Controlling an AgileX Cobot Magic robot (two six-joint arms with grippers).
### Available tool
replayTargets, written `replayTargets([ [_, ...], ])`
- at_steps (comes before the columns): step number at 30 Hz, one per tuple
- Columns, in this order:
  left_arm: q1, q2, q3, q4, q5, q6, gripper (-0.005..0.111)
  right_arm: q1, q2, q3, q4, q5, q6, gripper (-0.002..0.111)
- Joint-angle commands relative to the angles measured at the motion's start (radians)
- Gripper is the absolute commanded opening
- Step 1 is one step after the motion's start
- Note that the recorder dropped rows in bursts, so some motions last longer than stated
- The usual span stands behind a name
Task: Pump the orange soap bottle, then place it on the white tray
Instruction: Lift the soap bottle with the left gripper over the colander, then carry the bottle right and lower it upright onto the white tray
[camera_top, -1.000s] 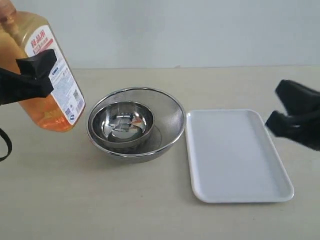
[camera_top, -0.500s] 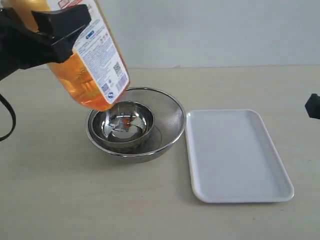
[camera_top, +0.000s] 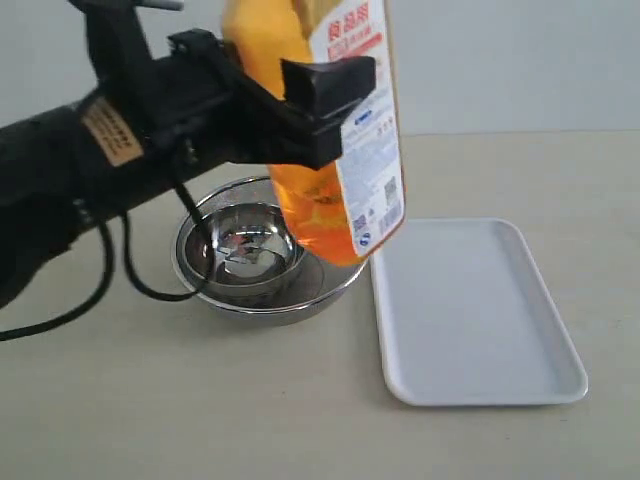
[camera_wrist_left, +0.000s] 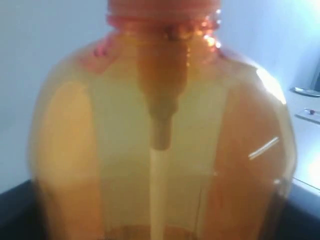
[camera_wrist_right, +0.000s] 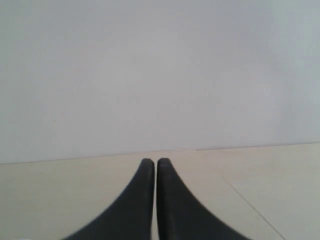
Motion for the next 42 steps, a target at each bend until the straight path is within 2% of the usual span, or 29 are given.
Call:
replayTargets([
  [1,-0.050,0.113,-0.116,-0.006,-0.110,-0.010,0.005,-0.080,-0.003,-0.002,0.001,-0.014,0.003,0.000],
  [10,-0.083,0.395,-0.361,-0.067,-0.110,-0.002,0.005,-0.098,-0.003,-0.002,0.028,-0.014,0.008,0.000],
  [16,-0.152,0.530,-0.485,-0.154,-0.110,0.173,0.005,-0.098,-0.003,-0.002,0.027,-0.014,0.038,0.000],
  [27,-0.157,0.658,-0.492,-0.266,-0.216,0.249,0.005,-0.098,-0.003,-0.002,0.027,-0.014,0.054,0.000],
  [31,-0.163,0.680,-0.490,-0.268,-0.260,0.250,0.005,-0.098,-0.003,-0.002,0.027,-0.014,0.061,0.000],
  [42,-0.174,0.694,-0.490,-0.271,-0.273,0.257,0.005,-0.098,-0.003,-0.002,0.027,-0.014,0.072,0.000],
])
